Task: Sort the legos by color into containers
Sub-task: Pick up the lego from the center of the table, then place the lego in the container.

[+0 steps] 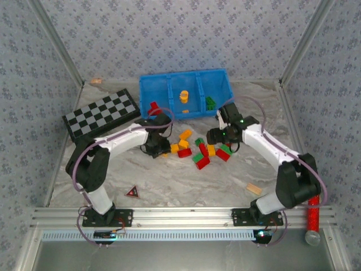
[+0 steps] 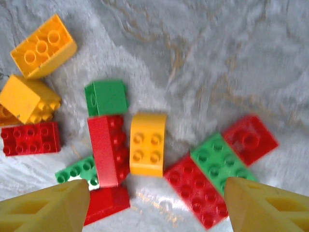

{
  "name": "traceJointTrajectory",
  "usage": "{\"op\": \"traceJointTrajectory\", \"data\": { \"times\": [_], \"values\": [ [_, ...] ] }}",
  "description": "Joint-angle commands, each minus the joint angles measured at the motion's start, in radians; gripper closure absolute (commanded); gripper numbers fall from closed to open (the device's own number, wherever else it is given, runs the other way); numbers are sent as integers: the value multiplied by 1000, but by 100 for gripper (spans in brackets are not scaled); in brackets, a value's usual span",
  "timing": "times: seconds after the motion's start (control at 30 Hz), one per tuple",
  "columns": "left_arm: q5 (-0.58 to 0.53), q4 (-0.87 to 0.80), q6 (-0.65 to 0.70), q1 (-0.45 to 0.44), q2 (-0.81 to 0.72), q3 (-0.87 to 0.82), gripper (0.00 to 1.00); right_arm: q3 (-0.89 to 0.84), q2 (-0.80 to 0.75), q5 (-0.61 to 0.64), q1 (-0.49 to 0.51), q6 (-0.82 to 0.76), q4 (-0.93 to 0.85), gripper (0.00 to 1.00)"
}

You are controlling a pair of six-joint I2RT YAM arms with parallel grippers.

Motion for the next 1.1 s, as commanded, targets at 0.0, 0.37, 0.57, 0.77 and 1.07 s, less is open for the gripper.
{"op": "traceJointTrajectory", "data": {
  "times": [0.0, 0.37, 0.57, 0.77, 1.07],
  "values": [
    [-49, -58, 74, 32, -62, 119, 76, -87, -104, -4, 15, 142, -15, 24],
    [-40, -80, 179, 115, 37, 402, 76, -265, -266, -5, 123, 418, -8, 23],
    [-20, -55, 190, 154, 91, 469, 76, -303, -302, 12, 177, 515, 15, 22],
    [11, -40, 188, 166, 178, 586, 76, -343, -330, 26, 213, 590, 39, 22],
    [54, -6, 155, 144, 365, 810, 76, -381, -336, 50, 223, 671, 109, 22]
  ]
}}
